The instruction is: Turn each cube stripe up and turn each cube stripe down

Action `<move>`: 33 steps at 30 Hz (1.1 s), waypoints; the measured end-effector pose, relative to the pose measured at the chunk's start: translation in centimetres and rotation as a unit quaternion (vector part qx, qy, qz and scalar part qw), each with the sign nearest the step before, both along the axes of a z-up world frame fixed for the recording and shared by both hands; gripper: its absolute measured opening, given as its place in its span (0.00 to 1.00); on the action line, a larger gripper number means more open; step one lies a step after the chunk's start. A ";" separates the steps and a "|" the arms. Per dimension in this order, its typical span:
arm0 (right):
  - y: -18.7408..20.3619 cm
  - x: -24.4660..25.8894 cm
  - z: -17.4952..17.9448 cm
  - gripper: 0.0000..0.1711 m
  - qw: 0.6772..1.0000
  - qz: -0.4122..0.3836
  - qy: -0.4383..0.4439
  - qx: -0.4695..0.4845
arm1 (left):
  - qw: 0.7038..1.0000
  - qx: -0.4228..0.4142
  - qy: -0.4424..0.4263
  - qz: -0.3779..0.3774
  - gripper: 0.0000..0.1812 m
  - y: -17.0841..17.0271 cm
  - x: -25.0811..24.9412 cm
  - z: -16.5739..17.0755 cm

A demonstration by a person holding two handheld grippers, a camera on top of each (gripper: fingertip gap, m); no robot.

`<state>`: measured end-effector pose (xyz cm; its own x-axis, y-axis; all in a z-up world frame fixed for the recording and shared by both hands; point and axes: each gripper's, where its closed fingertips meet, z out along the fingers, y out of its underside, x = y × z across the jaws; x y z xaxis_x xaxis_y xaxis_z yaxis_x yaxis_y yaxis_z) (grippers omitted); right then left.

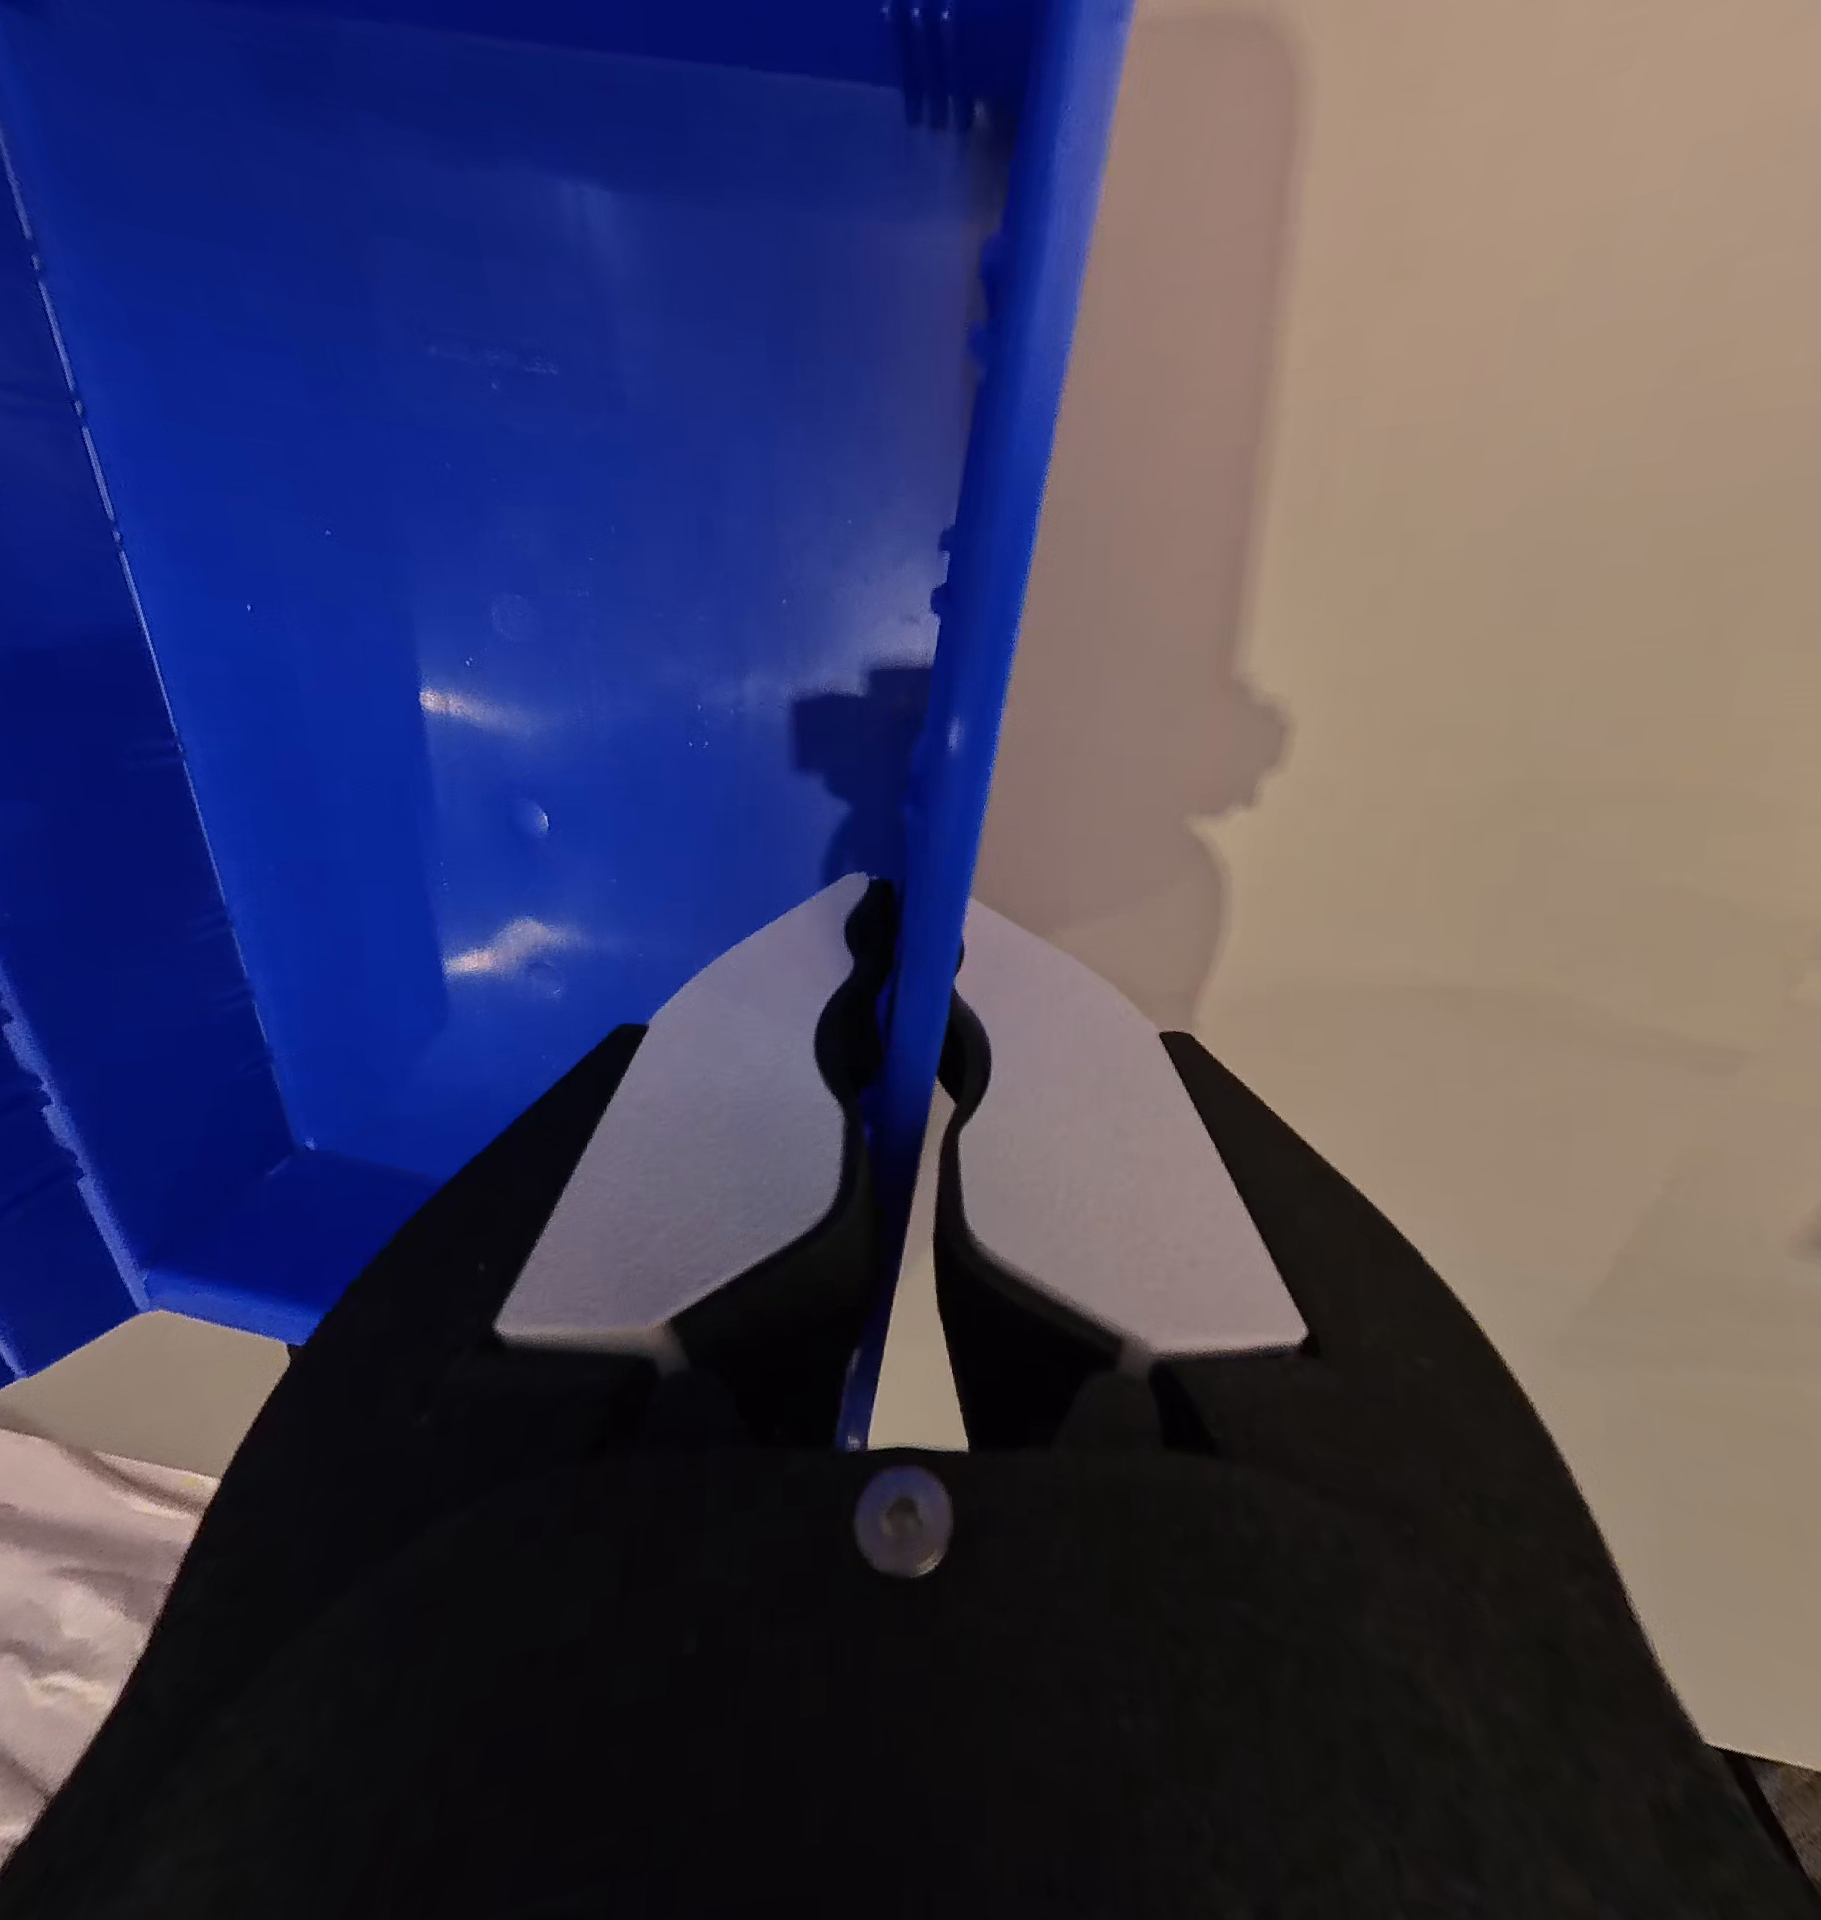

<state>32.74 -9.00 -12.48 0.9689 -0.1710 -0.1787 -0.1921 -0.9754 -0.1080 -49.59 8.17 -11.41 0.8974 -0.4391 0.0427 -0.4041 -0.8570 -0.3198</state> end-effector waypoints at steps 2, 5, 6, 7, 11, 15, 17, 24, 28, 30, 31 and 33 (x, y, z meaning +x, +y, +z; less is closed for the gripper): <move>0.1 -0.3 0.0 0.04 1.000 -0.002 0.006 0.004 | 1.000 0.001 0.001 0.001 0.04 0.0 0.0 0.0; 0.2 -1.0 0.0 0.04 1.000 -0.003 0.007 0.004 | 1.000 0.001 0.000 0.003 0.04 0.0 0.1 0.0; 0.2 -1.1 0.0 0.04 1.000 -0.005 0.003 0.002 | 1.000 0.001 0.000 0.003 0.04 -0.1 0.1 0.0; 0.2 -1.2 0.0 0.04 1.000 -0.012 0.001 -0.001 | 1.000 0.001 -0.001 0.003 0.05 -0.1 0.1 0.0; 0.2 -1.3 0.0 0.03 0.998 -0.058 0.025 -0.001 | 1.000 0.002 -0.002 0.005 0.04 -0.1 0.2 0.0; 0.2 -1.4 0.0 0.03 0.996 -0.088 0.031 -0.006 | 1.000 0.003 -0.003 0.007 0.04 -0.1 0.2 0.0; 0.5 -1.8 0.0 0.03 0.996 -0.086 0.033 -0.006 | 1.000 0.002 -0.003 0.008 0.04 -0.1 0.2 0.0; 0.8 -2.6 0.0 0.03 0.997 -0.074 0.032 -0.005 | 1.000 -0.003 -0.018 0.012 0.06 -0.4 0.5 -0.2; 0.7 -2.4 -0.3 0.14 0.998 -0.056 0.020 0.005 | 0.999 -0.019 -0.038 0.023 0.20 -0.7 0.7 -1.1; 0.9 -1.6 0.0 0.16 0.998 -0.055 -0.013 0.026 | 0.996 -0.005 -0.083 0.029 0.21 -0.5 1.3 -0.5; 1.0 -1.2 0.5 0.17 0.997 -0.055 -0.033 0.040 | 0.995 0.008 -0.099 0.032 0.25 -0.3 1.3 -0.1; 1.2 -0.2 1.9 0.24 0.993 -0.051 -0.079 0.071 | 0.992 0.039 -0.112 0.040 0.29 -0.2 0.7 1.4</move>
<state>32.56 -7.83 -10.57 0.9655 -0.2544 -0.0552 -0.2595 -0.9240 -0.2808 -48.94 8.00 -10.03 0.9015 -0.3759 0.2145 -0.2459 -0.8527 -0.4609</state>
